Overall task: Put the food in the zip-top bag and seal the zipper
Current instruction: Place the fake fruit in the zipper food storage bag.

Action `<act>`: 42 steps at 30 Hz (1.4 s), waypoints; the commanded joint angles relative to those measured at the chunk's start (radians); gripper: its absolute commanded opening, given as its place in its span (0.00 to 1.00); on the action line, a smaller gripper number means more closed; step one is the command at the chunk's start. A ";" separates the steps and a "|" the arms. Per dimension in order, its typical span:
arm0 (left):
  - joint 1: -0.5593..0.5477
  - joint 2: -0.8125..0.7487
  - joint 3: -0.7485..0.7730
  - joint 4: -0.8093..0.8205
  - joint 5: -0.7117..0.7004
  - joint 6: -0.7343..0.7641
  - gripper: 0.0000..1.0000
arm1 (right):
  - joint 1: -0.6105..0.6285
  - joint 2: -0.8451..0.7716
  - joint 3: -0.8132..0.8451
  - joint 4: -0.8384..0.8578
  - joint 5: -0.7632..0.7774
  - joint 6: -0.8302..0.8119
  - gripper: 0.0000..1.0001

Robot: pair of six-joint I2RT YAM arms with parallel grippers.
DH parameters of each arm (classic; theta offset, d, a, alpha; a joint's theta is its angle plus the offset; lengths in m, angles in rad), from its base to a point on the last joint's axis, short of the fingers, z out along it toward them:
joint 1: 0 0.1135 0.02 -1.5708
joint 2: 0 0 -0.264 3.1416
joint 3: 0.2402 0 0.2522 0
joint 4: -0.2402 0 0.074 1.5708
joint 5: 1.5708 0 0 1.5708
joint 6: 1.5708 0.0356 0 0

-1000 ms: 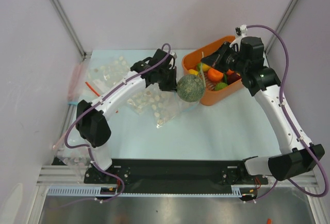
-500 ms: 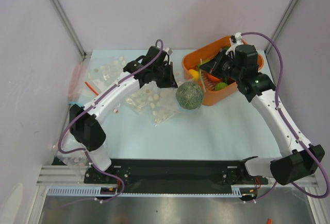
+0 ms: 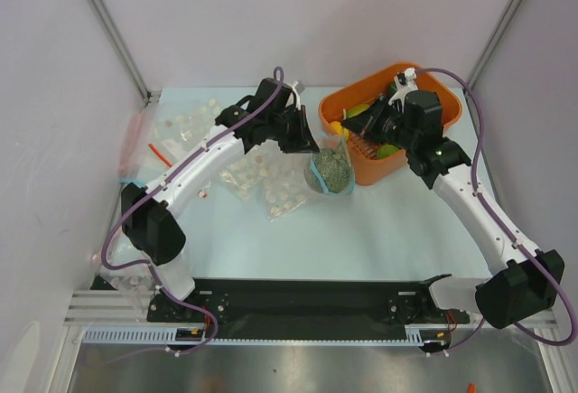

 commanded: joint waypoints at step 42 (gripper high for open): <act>-0.050 -0.078 0.246 -0.192 -0.061 0.078 0.00 | 0.167 -0.031 0.091 -0.296 0.183 -0.097 0.42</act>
